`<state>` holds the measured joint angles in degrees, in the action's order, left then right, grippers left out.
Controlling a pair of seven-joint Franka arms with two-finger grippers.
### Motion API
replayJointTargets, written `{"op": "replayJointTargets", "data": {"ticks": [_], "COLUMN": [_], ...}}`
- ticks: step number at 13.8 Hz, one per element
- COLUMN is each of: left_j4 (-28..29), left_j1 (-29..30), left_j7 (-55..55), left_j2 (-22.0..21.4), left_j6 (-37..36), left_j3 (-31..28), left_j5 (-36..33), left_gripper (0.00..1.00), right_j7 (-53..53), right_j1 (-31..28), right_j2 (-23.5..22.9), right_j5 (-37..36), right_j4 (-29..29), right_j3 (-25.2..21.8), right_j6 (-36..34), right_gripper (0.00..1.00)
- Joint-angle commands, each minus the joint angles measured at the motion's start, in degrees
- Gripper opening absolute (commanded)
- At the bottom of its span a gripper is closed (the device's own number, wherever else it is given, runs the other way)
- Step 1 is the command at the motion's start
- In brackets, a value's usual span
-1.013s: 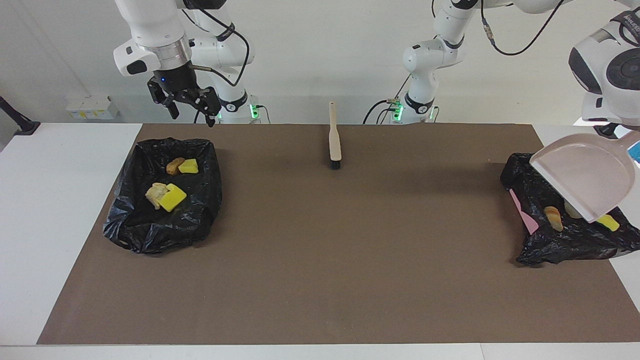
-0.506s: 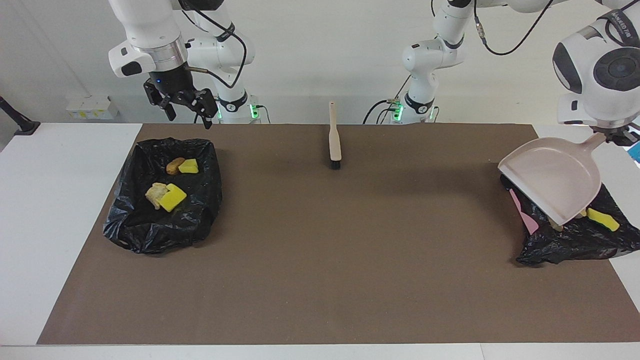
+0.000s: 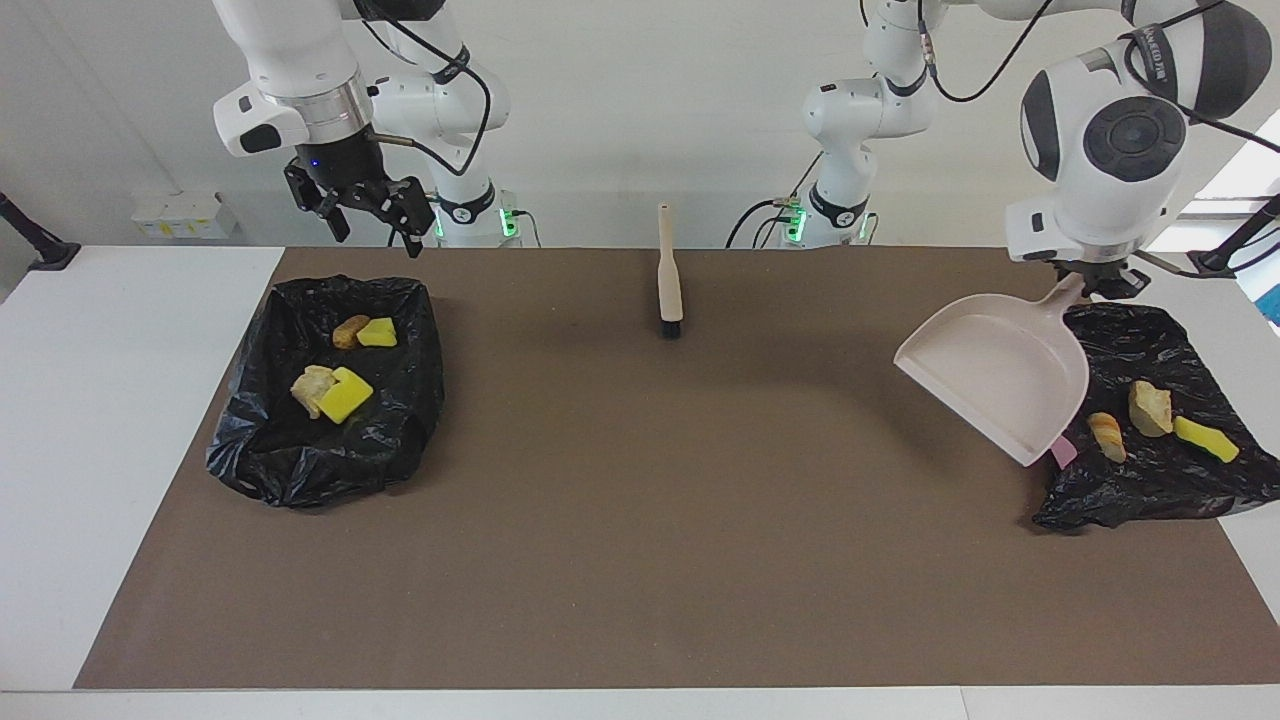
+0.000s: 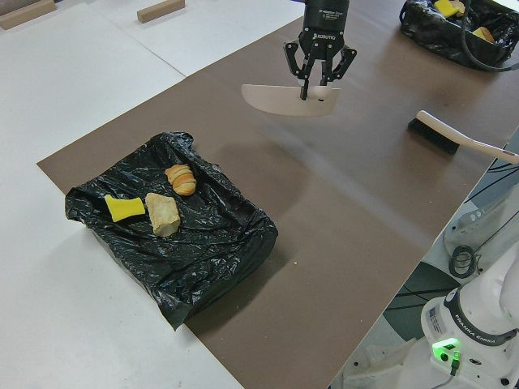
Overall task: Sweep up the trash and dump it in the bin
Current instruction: 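Bring the empty dustpan back to the table center with the left gripper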
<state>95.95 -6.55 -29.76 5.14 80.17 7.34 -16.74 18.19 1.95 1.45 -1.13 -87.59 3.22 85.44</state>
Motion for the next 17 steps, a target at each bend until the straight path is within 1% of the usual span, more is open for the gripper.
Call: {"op": "replayJointTargets", "data": {"ticks": [1,4,7,10,13,14,16,17], "left_j4": [2.57,2.93,3.11,3.11,3.19,3.89,6.35,6.79], "left_j1": [-3.98,-8.81,-14.34,-18.92,-23.23,-23.5,-26.39,-27.36], "left_j7": [8.82,19.27,29.29,39.31,48.9,50.58,56.8,59.53], "left_j2": [-1.27,0.57,2.94,5.66,8.91,9.27,10.67,12.07], "left_j6": [3.32,6.92,12.54,19.74,26.6,28.97,35.37,38.63], "left_j3": [-1.1,-1.1,-1.1,-1.1,-1.01,-1.01,-1.01,-0.93], "left_j5": [5.3,10.13,13.4,15.33,15.34,15.42,17.44,17.62], "left_gripper": [0.0,0.0,0.0,0.0,0.0,0.0,0.0,0.0], "right_j7": [-4.65,-5.09,-5.62,-5.89,-5.89,-5.89,-5.89,-5.89], "right_j1": [-1.16,-1.07,-0.81,-0.63,-0.63,-0.63,-0.54,-0.54], "right_j2": [0.66,0.66,0.66,0.66,0.75,0.75,0.75,0.83], "right_j5": [1.22,1.22,1.13,1.13,1.21,1.13,1.13,1.13], "right_j4": [-0.74,-0.74,-0.74,-0.82,-0.91,-0.91,-0.91,-0.91], "right_j3": [0.21,0.21,0.21,0.3,0.3,0.3,0.3,0.3], "right_j6": [0.17,0.69,0.96,1.05,0.96,0.96,0.96,0.87], "right_gripper": [1.0,1.0,1.0,1.0,1.0,1.0,1.0,1.0]}}
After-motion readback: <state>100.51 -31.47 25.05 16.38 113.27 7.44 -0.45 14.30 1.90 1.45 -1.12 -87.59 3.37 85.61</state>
